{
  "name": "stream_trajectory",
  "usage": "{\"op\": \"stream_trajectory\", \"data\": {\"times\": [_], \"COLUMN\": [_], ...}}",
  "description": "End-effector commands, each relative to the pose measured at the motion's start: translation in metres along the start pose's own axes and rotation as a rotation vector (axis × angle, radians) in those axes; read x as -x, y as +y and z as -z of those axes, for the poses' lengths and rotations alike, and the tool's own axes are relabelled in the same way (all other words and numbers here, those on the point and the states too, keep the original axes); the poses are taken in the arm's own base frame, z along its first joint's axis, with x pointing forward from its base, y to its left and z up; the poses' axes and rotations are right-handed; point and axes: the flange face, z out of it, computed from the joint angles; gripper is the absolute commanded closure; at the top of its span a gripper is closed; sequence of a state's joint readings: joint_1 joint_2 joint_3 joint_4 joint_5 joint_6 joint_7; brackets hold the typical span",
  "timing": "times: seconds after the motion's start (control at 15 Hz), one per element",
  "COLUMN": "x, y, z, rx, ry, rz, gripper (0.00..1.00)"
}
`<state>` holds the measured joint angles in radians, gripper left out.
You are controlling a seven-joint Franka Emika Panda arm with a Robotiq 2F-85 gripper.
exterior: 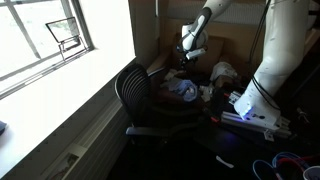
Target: Put the blue t shirt on the backrest of the chair
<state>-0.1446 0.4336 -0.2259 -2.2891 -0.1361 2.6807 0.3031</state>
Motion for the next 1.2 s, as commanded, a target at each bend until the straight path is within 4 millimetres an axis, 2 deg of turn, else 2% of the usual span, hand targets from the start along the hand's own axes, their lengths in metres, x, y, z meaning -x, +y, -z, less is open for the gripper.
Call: {"op": "stream_trajectory", "data": {"times": [0.0, 0.27, 0.33, 0.6, 0.67, 0.73, 0.87, 1.13], "x": [-0.01, -0.027, -0.016, -0.023, -0.024, -0.023, -0.033, -0.065], "y": [-0.002, -0.009, -0.008, -0.01, -0.008, -0.005, 0.007, 0.036], "z": [-0.017, -0.036, -0.024, -0.037, -0.041, -0.048, -0.07, -0.107], "rx": [-0.077, -0.141, -0.132, -0.132, -0.093, -0.067, 0.053, 0.255], "ry": [0.099, 0.2, 0.171, 0.189, 0.142, 0.059, 0.006, -0.016], "rz": [-0.079, -0.233, -0.19, -0.214, -0.186, -0.145, -0.169, -0.212], "gripper": [0.0, 0.0, 0.0, 0.0, 0.0, 0.0, 0.0, 0.0]}}
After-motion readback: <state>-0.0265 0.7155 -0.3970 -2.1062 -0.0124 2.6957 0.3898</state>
